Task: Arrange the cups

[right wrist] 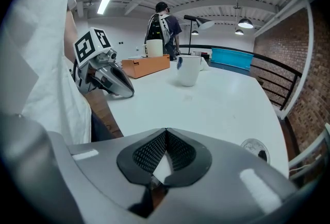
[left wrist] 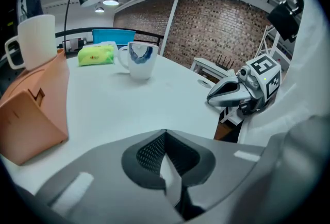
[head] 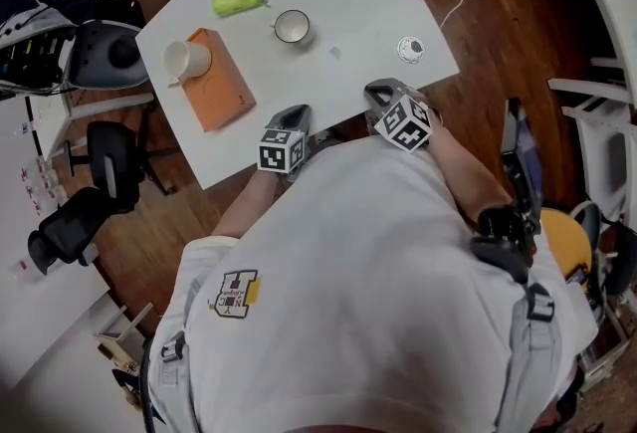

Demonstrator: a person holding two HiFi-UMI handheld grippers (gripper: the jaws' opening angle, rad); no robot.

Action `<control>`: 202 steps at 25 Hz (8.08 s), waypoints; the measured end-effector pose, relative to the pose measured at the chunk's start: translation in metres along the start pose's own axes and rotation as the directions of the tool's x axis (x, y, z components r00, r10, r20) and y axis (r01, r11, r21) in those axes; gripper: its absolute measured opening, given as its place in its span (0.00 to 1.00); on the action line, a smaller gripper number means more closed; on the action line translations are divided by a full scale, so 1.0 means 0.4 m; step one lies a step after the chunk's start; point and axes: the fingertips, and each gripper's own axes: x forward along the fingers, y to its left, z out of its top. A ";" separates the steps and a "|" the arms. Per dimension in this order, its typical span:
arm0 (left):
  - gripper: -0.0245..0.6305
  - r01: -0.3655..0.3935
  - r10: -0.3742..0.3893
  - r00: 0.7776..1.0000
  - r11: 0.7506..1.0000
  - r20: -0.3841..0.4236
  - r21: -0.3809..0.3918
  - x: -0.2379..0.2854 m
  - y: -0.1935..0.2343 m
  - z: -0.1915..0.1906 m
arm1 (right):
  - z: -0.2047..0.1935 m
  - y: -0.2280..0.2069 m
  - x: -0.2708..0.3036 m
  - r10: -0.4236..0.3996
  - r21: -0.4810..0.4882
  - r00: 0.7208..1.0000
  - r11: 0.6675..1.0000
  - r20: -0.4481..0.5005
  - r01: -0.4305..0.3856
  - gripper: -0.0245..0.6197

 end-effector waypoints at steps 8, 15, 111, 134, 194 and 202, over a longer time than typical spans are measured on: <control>0.04 -0.006 0.006 1.000 1.000 0.002 0.005 0.001 0.001 -0.003 | 0.000 0.001 0.002 0.005 0.000 1.000 1.000 0.000 -0.005 0.04; 0.04 -0.011 0.011 1.000 1.000 0.009 0.010 0.000 0.002 -0.001 | 0.002 0.000 0.003 0.007 0.008 1.000 1.000 -0.003 -0.007 0.04; 0.25 -0.319 0.402 0.884 0.892 0.240 -0.321 -0.368 0.304 -0.242 | 0.808 0.376 0.405 0.370 -0.638 0.926 0.731 0.072 -0.242 0.72; 0.25 -0.303 0.421 0.875 0.861 0.238 -0.408 -0.405 0.287 -0.272 | 0.827 0.397 0.403 0.405 -0.601 0.884 0.775 0.234 -0.196 0.76; 0.25 -0.147 0.133 0.983 0.984 0.130 0.105 -0.064 0.031 -0.005 | 0.138 -0.152 -0.005 -0.227 -0.093 0.969 0.967 0.099 0.236 0.08; 0.24 -0.183 0.176 0.978 0.982 0.114 0.056 -0.036 0.067 -0.024 | 0.044 -0.122 0.035 -0.188 -0.036 0.982 0.981 0.026 0.189 0.04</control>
